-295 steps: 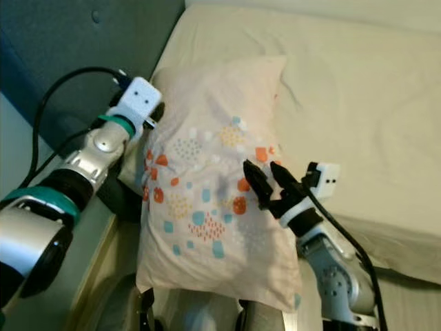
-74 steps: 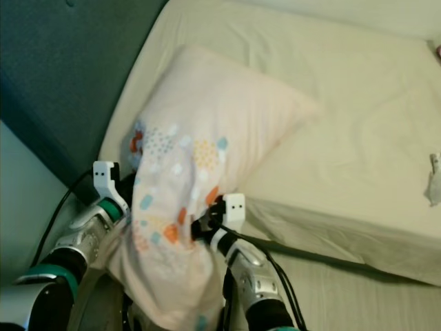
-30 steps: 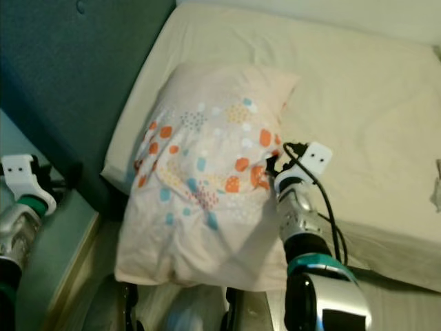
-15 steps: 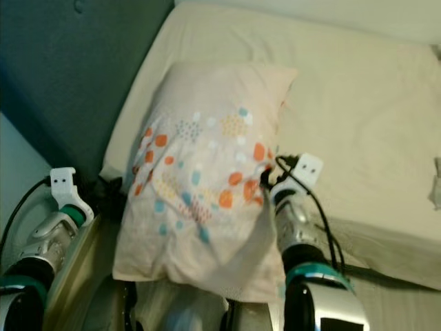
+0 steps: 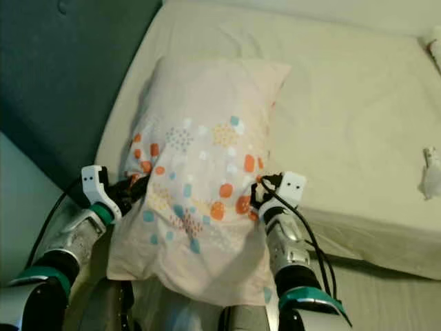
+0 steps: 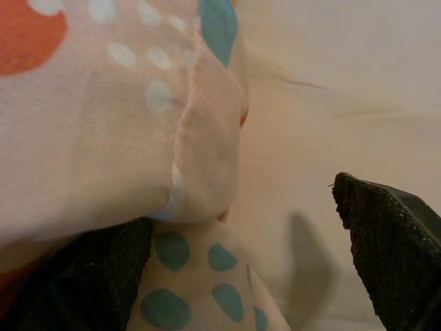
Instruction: Clean up the room
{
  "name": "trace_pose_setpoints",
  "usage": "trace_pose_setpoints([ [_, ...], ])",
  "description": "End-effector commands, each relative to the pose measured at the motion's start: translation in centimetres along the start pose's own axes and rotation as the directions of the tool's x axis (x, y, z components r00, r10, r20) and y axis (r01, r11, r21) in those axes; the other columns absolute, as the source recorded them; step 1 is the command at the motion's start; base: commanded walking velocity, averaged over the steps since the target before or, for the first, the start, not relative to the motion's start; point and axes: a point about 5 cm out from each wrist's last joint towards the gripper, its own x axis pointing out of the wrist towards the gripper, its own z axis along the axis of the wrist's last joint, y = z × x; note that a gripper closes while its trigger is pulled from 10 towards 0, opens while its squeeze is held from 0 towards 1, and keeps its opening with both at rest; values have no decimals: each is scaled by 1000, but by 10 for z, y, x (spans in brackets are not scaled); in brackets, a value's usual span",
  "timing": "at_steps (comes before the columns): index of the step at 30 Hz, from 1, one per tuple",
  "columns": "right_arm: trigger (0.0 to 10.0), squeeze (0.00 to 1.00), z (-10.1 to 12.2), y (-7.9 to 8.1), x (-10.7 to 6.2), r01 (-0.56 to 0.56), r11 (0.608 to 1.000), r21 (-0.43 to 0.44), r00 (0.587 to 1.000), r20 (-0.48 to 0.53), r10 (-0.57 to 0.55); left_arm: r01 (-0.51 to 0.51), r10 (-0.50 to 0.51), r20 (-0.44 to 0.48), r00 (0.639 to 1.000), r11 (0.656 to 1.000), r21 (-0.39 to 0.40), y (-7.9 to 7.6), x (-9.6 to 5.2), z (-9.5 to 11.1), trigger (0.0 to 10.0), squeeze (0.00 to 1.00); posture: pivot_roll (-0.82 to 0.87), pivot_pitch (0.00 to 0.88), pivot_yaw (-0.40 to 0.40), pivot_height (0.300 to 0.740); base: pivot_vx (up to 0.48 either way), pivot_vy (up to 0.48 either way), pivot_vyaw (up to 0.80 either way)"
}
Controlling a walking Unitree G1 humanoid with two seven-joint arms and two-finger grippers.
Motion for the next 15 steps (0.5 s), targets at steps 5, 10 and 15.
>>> trace_pose_setpoints([
  [5,10000,0,-11,9,-5,-64,998,16,997,-49,64,-37,32,-66,997,996,-77,4,-8,-22,10000,1000,-38,318,1,582,0,0,0],
  [10,10000,0,-16,19,-8,-123,992,32,990,-65,124,38,-45,-28,999,974,-225,-3,-4,-22,10000,847,-39,317,-9,582,0,0,0],
  [15,10000,0,-17,24,-9,-135,990,33,988,-69,137,100,-116,-100,988,984,-148,-9,-6,-31,8314,749,-38,321,-15,582,0,0,0],
])
